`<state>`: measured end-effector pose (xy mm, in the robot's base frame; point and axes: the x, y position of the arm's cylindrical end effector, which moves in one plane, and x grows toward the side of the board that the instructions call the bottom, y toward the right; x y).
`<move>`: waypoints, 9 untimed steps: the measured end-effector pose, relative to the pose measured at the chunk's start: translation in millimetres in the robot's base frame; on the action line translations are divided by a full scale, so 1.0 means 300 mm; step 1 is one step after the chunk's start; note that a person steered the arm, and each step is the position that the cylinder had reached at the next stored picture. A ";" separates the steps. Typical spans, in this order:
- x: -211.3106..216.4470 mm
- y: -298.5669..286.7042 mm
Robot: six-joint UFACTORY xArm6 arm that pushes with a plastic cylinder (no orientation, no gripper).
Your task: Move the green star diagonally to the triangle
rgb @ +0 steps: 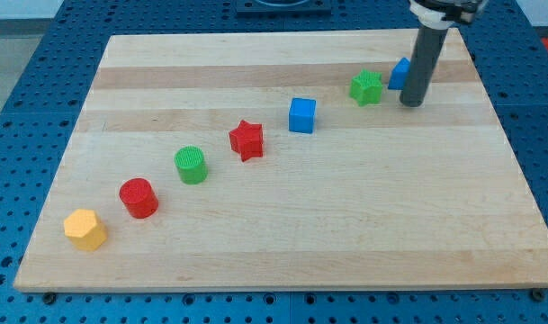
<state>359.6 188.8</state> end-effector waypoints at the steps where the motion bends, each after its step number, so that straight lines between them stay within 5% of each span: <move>1: -0.026 0.036; 9: -0.112 -0.076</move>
<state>326.0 165.9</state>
